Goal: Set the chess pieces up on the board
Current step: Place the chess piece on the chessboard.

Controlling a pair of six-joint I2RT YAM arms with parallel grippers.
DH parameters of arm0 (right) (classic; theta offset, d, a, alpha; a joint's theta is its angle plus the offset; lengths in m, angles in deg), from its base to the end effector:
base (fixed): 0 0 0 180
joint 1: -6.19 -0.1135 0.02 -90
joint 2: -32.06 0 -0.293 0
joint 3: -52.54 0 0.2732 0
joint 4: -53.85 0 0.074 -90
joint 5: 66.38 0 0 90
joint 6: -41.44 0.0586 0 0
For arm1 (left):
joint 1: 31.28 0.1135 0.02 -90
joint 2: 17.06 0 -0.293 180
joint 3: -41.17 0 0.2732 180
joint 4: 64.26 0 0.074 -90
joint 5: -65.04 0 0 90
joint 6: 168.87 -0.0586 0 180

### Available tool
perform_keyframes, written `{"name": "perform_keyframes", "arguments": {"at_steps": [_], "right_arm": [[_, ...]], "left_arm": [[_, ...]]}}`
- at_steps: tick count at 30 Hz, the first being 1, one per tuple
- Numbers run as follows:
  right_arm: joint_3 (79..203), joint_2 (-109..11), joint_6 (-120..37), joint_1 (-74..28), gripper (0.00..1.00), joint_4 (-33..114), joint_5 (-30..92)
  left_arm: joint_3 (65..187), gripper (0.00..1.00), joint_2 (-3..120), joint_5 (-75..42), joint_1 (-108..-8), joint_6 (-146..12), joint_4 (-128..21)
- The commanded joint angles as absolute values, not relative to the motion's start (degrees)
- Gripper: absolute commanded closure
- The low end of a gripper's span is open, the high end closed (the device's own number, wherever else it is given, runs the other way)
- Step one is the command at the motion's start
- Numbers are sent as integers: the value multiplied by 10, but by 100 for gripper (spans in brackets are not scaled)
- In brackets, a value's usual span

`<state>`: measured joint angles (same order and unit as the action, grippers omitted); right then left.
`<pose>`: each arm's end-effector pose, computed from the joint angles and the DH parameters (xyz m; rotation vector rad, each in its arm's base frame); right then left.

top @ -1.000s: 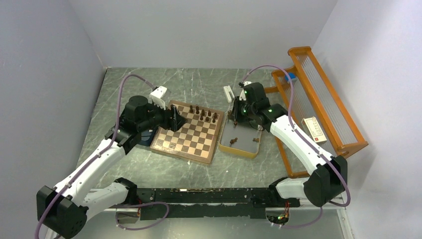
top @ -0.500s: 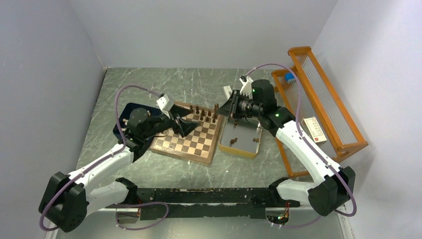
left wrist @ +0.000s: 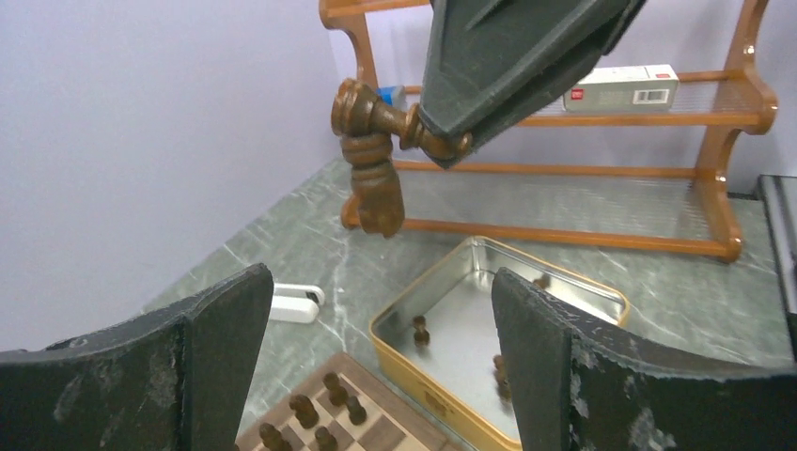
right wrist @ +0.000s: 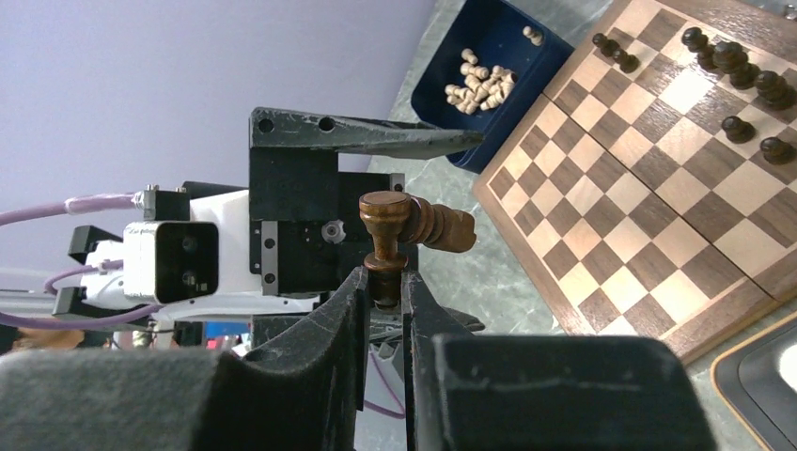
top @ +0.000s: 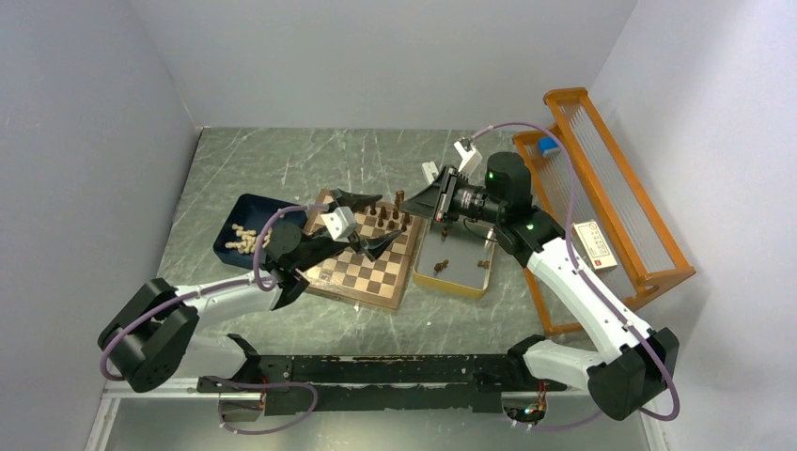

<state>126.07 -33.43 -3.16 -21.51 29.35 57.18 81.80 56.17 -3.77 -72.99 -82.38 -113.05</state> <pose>0.2388 0.1620 0.3835 -0.1385 2.0589 1.3835 0.2018 -0.2082 0.2827 0.8058 1.0851 -0.8033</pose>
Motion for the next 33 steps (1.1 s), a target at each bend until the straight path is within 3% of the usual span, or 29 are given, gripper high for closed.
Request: {"name": "perform_keyframes", "arguments": {"at_steps": [1, 16, 22, 33], "right_arm": [[1256, -321, -10, -211, 88, 319, 599], [1248, -323, 10, -213, 88, 344, 616], [1243, -323, 8, -212, 88, 341, 615], [1230, -321, -4, -212, 88, 332, 618]], "left_arm": [[862, 10, 582, -57, -742, -875, -1204], [877, 24, 604, -23, -750, -894, -1227], [873, 35, 597, -27, -750, -902, -1216], [866, 65, 567, -41, -750, -921, -1153]]}}
